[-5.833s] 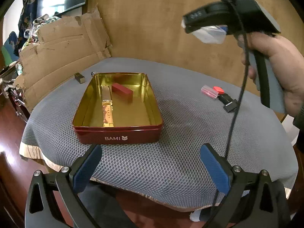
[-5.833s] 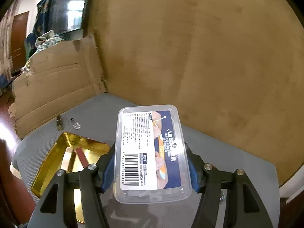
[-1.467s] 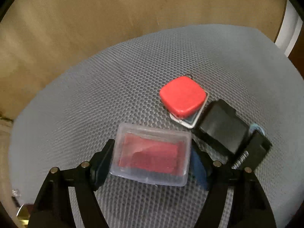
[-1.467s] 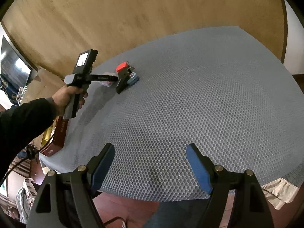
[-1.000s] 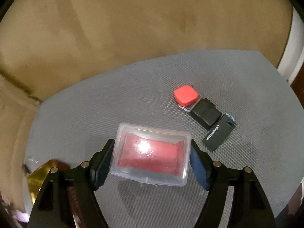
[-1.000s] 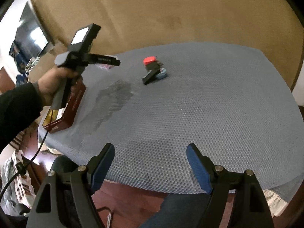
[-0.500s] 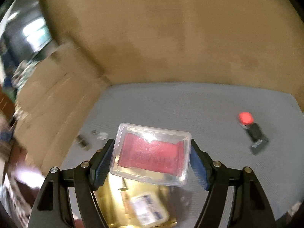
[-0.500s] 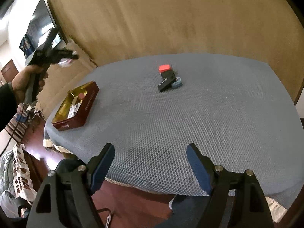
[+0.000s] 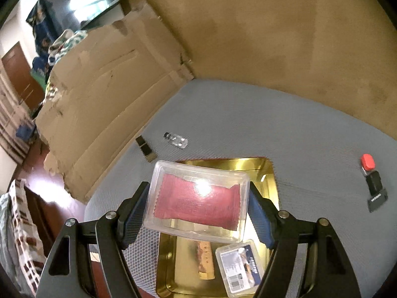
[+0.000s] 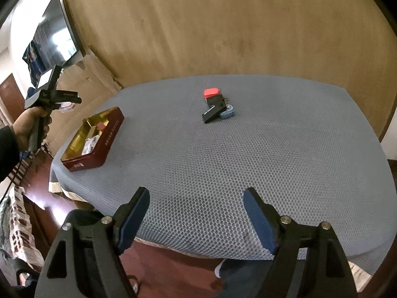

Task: Organize rigid objects
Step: 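Carry the clear case over the tin box and lower it inside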

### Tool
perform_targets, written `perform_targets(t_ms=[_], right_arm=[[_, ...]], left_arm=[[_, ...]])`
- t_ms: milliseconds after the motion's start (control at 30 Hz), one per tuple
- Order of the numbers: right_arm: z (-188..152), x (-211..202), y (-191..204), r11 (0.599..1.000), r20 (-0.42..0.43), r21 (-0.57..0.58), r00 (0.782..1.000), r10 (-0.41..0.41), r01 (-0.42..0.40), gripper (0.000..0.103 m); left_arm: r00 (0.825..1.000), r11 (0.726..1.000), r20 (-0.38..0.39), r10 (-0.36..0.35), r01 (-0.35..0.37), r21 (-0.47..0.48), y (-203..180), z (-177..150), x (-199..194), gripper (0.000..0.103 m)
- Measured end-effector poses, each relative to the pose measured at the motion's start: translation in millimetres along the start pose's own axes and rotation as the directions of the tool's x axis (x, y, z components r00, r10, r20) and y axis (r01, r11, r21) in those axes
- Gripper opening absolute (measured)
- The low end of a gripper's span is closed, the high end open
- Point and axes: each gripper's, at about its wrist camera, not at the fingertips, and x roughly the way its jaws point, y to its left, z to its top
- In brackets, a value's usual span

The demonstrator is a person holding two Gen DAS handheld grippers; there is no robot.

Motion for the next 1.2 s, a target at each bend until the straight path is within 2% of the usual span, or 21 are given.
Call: perform_targets(t_ms=[200,400,467,600,933,1033,1100,1200], right_arm=[[0,1,6,0.997,0.021,-0.047,0.998,-0.053,0.054,0.080],[6,-14,6,0.995,0.114,-0.060,0.990,-0.078,0.085,0.080],[7,-13,1,0.997,0.106,-0.041,0.992,-0.061,0.065,0.080],[5,-6,-5,0.997,0.065,-0.019,0.995,-0.077,0.078,0.080],[5,-9,-9,0.997,0.066,-0.010,0.995,-0.076,0.076,0.080],[6,-10,-2,0.993,0.075,-0.050,0.992,-0.103,0.107,0.080],[8,-15,12,0.988,0.105,-0.109,0.990,-0.096,0.107,0.080],[7,-15,35,0.976,0.104,-0.197,0.992,-0.075,0.095,0.080]], left_arm=[[0.999,0.999,-0.034,0.004,-0.005,-0.041,9,-2,22,0.071],[0.997,0.999,-0.073,0.003,-0.006,-0.047,2,-9,45,0.071],[0.996,0.999,-0.084,0.006,-0.009,-0.036,-4,-13,51,0.071],[0.996,0.999,-0.090,0.017,-0.019,-0.027,-12,-20,59,0.071],[0.996,1.000,-0.085,0.023,-0.025,-0.016,-18,-28,60,0.071],[0.995,0.999,-0.096,0.038,-0.040,-0.022,-18,-33,64,0.071],[0.994,0.999,-0.105,0.042,-0.045,-0.026,-18,-38,67,0.071],[0.993,0.998,-0.112,0.047,-0.050,-0.025,-19,-42,69,0.071]])
